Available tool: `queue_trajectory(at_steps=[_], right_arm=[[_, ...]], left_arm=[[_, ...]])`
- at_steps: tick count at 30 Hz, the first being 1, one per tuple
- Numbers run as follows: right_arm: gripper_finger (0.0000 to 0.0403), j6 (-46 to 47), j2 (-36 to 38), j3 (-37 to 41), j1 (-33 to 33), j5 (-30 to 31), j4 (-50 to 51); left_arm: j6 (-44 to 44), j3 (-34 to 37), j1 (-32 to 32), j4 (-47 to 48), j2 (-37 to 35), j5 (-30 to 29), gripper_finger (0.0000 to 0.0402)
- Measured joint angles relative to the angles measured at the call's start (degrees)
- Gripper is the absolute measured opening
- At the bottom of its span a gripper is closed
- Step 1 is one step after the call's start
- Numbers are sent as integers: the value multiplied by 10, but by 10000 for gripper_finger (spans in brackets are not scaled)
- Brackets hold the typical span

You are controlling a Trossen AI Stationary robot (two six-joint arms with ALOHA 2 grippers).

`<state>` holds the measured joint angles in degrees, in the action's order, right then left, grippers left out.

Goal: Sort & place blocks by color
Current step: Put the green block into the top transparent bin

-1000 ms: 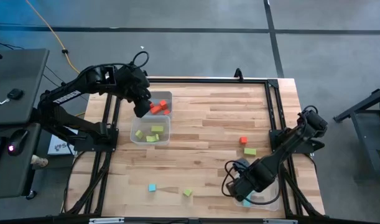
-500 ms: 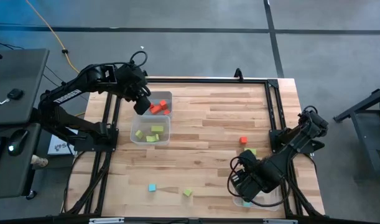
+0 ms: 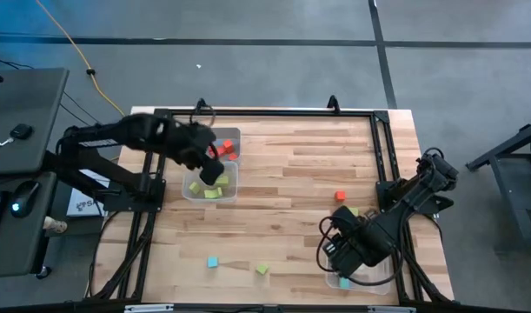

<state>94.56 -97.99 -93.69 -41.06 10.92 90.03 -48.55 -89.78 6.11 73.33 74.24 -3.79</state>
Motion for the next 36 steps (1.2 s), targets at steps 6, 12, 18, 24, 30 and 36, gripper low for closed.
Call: queue_trajectory(at_steps=[6, 12, 18, 24, 30, 36], right_arm=[[185, -47, 1, 0, 19, 9, 0], [185, -84, 1, 0, 42, 10, 0], [185, -112, 2, 0, 58, 16, 0], [185, -109, 2, 0, 58, 39, 0], [185, -92, 2, 0, 58, 43, -1], [185, -56, 2, 0, 58, 54, 0]], left_arm=[[-83, 0, -88, -8, 45, -26, 237], [-168, 0, -161, -41, 106, -50, 237], [-216, 0, -215, -120, 171, -59, 237], [-258, 0, -247, -151, 230, -51, 237], [-263, 0, -275, -169, 271, -41, 237], [-278, 0, -299, -203, 300, -40, 237]])
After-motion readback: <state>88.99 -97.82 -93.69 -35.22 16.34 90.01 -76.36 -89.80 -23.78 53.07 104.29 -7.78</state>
